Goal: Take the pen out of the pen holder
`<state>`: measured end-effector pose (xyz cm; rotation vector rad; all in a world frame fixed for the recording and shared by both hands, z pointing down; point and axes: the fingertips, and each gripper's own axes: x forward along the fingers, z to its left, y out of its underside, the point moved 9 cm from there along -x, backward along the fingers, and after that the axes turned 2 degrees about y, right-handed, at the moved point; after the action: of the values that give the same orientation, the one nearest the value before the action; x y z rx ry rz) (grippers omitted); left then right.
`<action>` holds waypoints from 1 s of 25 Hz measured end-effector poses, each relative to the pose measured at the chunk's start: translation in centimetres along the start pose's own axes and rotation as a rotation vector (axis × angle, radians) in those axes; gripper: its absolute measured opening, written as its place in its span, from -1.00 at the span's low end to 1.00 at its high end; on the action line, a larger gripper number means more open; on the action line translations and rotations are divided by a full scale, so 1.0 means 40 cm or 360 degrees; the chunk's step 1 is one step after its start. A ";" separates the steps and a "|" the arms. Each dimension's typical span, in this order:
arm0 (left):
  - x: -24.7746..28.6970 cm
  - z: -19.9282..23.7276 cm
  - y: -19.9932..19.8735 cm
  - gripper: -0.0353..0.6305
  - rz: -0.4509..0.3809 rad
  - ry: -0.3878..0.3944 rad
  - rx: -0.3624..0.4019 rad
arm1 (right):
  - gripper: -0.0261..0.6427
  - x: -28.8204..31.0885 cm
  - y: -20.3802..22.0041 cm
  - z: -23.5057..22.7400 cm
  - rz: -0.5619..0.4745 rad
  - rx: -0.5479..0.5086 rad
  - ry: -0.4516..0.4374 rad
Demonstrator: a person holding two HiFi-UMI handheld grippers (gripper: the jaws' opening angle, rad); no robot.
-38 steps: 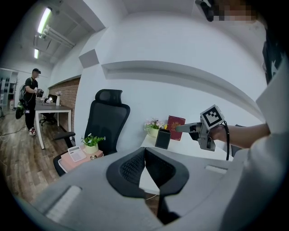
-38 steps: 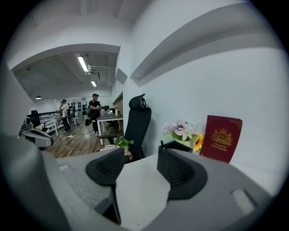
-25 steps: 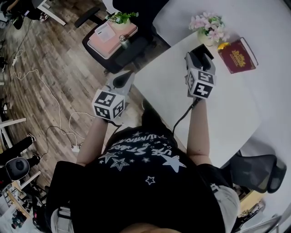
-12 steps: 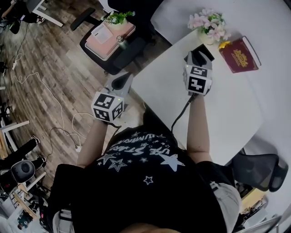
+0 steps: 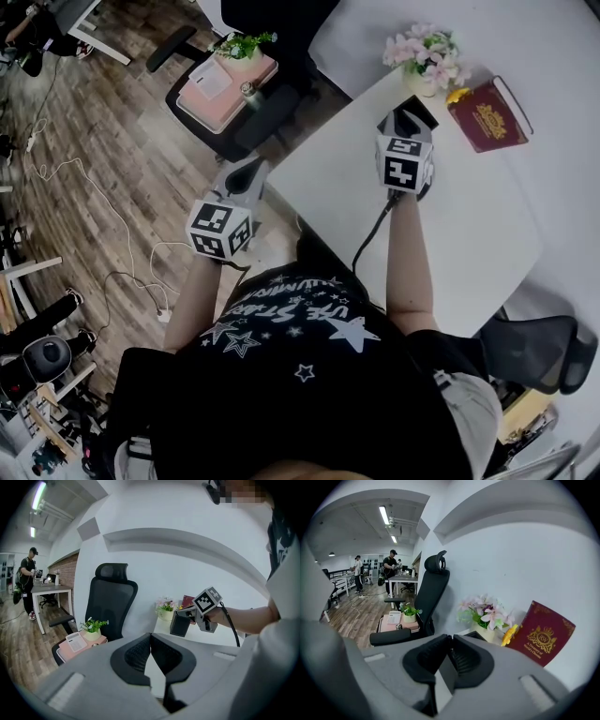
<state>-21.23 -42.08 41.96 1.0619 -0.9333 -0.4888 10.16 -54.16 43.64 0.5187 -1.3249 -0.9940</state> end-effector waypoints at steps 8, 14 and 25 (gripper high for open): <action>-0.071 -0.010 0.002 -0.86 -0.0076 -0.0035 0.0013 | -0.80 -0.080 -0.035 -0.009 -0.0131 0.0009 0.0040; -0.151 -0.042 0.017 -0.86 -0.0136 -0.0037 0.0067 | -0.80 -0.189 -0.062 0.003 -0.0310 -0.0009 0.0088; -0.356 -0.148 0.112 -0.86 -0.0225 -0.0020 0.0100 | -0.80 -0.416 -0.042 0.077 -0.0525 -0.0091 0.0160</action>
<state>-24.35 -26.59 39.15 1.1881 -0.8936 -0.5866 7.72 -40.55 33.73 0.7498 -1.1388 -1.2552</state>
